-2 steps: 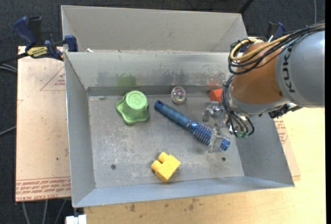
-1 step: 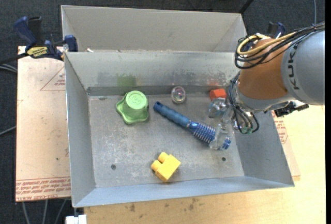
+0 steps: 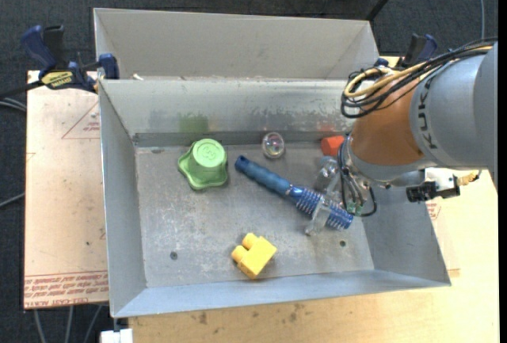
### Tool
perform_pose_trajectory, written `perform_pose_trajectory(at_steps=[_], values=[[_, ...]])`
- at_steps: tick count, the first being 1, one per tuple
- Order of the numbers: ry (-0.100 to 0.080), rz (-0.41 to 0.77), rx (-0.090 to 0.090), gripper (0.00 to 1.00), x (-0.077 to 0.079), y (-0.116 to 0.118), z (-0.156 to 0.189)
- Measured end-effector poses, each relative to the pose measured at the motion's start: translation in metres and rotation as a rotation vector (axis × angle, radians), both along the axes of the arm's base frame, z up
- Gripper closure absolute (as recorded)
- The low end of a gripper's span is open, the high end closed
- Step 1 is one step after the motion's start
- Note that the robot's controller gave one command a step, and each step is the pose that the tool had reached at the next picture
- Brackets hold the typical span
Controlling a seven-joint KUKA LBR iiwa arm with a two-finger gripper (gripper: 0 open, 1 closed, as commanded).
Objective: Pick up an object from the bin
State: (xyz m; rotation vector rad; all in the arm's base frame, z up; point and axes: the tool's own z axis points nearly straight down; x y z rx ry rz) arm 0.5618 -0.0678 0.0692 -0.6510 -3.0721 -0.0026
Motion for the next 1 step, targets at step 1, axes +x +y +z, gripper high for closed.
perform_pose_trajectory(at_steps=[1], values=[[-0.001, 0.002, 0.0, 0.0, 0.0005, 0.0005, 0.0001]])
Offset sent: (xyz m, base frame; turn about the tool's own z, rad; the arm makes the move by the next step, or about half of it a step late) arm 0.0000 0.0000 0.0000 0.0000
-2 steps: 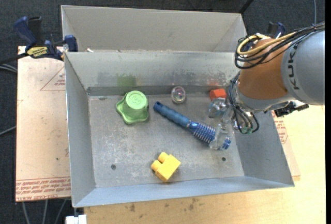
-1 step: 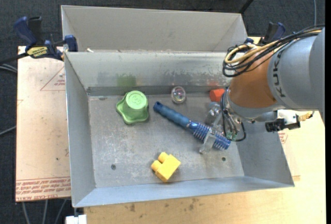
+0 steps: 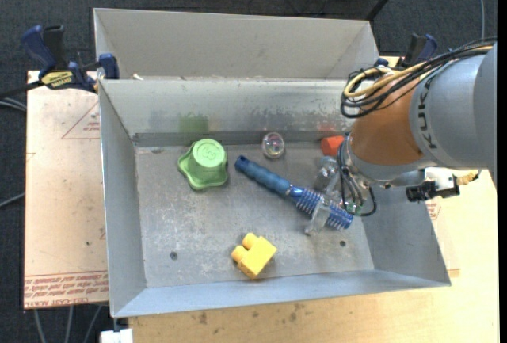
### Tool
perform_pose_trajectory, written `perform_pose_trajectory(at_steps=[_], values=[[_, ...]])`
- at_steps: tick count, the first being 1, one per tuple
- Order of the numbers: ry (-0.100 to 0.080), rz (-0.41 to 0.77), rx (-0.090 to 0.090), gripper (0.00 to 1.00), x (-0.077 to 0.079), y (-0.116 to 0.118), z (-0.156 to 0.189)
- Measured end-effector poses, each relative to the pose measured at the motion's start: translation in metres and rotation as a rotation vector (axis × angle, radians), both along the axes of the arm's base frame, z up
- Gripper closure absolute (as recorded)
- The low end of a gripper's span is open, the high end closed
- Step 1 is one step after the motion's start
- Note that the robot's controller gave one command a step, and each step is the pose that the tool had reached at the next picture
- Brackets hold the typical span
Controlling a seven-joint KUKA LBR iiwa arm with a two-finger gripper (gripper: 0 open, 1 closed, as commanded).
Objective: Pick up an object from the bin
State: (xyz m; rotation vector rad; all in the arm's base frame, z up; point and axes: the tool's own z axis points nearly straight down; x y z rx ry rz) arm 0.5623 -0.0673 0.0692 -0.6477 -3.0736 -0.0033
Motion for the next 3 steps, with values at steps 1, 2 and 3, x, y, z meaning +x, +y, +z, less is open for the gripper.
perform_pose_trajectory(at_steps=[1, 2, 3], values=[[0.002, 0.001, 0.0, 1.0, -0.001, 0.0, -0.001], [-0.009, 0.003, -0.003, 1.0, 0.002, 0.001, 0.093], [-0.003, 0.006, -0.002, 1.0, 0.002, 0.001, 0.113]])
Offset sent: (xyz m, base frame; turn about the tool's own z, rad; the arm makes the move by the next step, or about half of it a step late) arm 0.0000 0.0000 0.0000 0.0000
